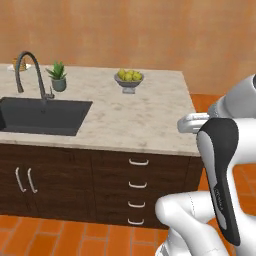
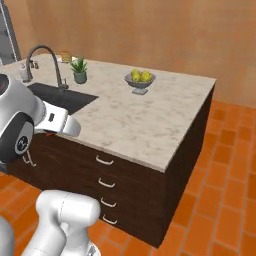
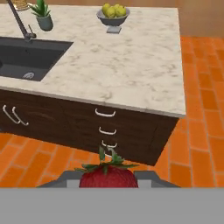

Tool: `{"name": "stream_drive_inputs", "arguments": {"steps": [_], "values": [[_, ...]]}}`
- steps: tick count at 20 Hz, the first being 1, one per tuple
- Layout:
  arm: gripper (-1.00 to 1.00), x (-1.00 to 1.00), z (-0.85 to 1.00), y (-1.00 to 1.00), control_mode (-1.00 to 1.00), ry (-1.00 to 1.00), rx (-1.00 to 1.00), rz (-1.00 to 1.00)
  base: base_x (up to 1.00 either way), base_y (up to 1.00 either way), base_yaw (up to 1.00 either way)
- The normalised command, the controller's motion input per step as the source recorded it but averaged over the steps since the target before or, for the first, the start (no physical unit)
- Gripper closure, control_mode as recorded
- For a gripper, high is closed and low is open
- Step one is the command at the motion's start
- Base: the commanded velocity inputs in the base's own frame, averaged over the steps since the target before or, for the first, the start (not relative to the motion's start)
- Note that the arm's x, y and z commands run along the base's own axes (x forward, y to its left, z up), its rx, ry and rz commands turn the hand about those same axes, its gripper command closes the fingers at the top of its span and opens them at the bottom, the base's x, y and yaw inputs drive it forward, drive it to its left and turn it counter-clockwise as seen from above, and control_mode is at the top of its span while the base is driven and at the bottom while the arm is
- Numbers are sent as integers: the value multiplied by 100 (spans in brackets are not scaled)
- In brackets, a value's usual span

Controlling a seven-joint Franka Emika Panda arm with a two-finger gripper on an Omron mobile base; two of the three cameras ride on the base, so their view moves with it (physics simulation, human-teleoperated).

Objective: Take the strawberry from the fridge and place it on top of the pancake, located on the dining counter.

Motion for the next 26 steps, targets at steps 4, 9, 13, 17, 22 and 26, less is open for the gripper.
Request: {"name": "stream_drive_inputs", "arguments": {"steps": [4,9,13,17,22,26], "values": [[100,0,0,0,100,0,0,0,-25,-100,53],[100,0,0,0,100,0,0,0,-27,-100,56],[100,0,0,0,100,0,0,0,5,-97,56],[100,0,0,0,100,0,0,0,17,-99,55],[100,0,0,0,100,0,0,0,29,-99,55],[100,0,0,0,100,0,0,0,14,-100,51]]}}
